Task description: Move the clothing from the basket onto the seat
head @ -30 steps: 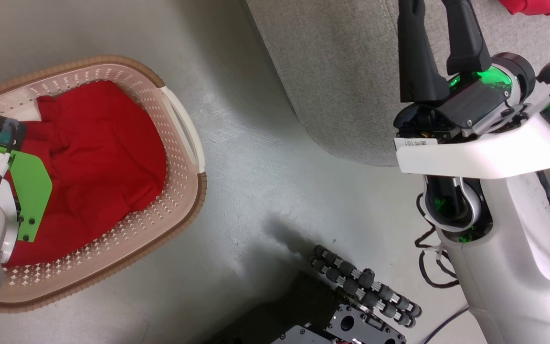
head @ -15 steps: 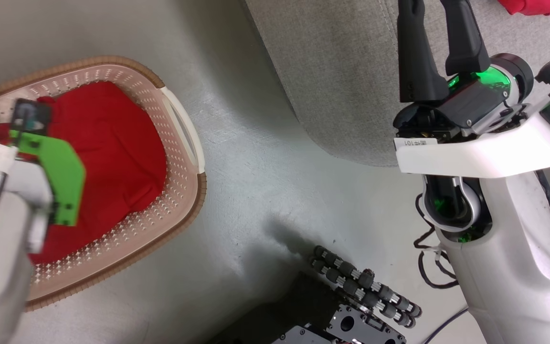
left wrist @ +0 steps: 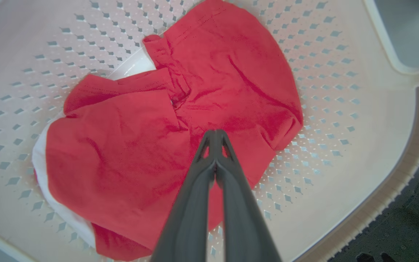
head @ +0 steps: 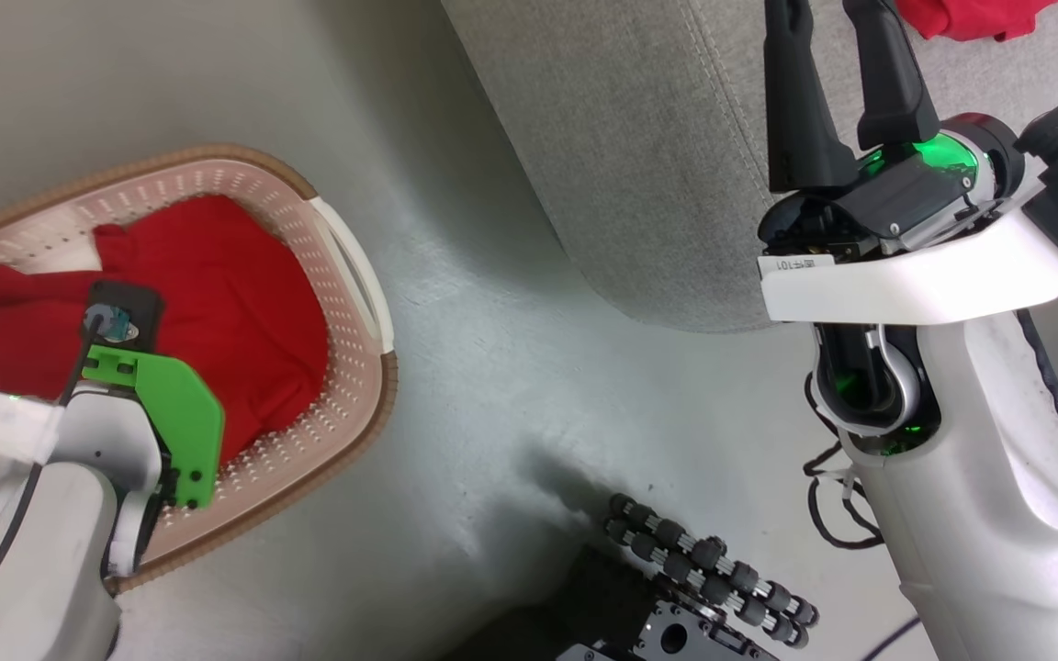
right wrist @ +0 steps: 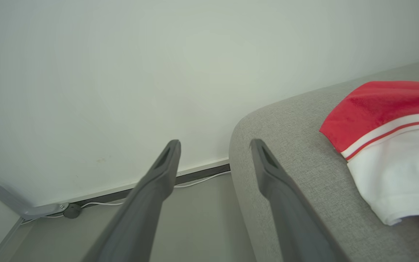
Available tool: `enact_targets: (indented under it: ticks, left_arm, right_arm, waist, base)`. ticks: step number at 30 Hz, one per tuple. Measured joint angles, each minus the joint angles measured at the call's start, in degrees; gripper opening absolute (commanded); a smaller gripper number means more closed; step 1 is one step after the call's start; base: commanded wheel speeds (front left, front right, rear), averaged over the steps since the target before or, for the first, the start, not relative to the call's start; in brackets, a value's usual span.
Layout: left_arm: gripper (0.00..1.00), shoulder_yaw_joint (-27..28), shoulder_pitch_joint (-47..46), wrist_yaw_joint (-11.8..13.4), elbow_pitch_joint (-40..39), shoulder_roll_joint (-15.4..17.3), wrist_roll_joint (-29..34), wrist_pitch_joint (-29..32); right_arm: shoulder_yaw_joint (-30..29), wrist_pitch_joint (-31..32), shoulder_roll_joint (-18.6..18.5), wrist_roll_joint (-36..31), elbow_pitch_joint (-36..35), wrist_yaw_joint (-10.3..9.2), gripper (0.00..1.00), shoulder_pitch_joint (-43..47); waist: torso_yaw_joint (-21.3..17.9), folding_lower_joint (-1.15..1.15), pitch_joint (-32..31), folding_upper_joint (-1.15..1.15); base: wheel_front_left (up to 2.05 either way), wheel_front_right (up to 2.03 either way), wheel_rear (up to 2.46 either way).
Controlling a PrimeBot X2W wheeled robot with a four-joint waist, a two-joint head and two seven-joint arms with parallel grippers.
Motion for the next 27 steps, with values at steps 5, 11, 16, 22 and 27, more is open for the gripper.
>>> enact_targets:
  ticks: [5, 11, 16, 22, 27]
  left_arm:
    - [0.00, 1.6, 0.6, 0.0, -3.7, -3.9, -3.2, -6.1]
    - [0.00, 2.0, 0.5, 0.0, -6.4, -7.2, -3.4, -14.3]
    - [0.07, 3.4, 0.5, 0.0, -6.9, -8.7, -3.6, -20.2]
    - [1.00, 4.4, 2.2, 0.0, -6.1, -10.8, -5.4, -27.4]
    - [1.00, 5.6, 5.3, 0.0, -4.5, -13.0, -6.4, -34.8]
  right_arm:
    - [-0.9, 0.0, 0.0, -2.6, 1.7, 0.20, 1.00, 0.5]
    - [-4.1, 0.0, 0.0, -6.8, 3.5, 0.29, 1.00, 2.0]
    - [-6.8, 0.0, 0.0, -10.3, 4.9, 0.53, 1.00, 3.7]
    - [-10.0, 0.0, -1.7, -13.1, 7.2, 0.79, 1.00, 7.9]
    - [-12.7, 0.0, -3.2, -14.4, 8.8, 0.76, 1.00, 11.9]
  waist:
    - [1.1, 0.00, -2.3, 0.00]
    - [3.2, 0.00, -5.9, 0.00]
    - [5.0, 0.00, -8.6, 0.00]
    - [8.3, 0.00, -12.8, 0.00]
    - [11.6, 0.00, -17.3, 0.00]
  base:
    - [0.00, 0.00, 0.00]
    - [0.00, 0.00, 0.00]
    - [0.00, 0.00, 0.00]
    - [0.00, 0.00, 0.00]
    - [0.00, 0.00, 0.00]
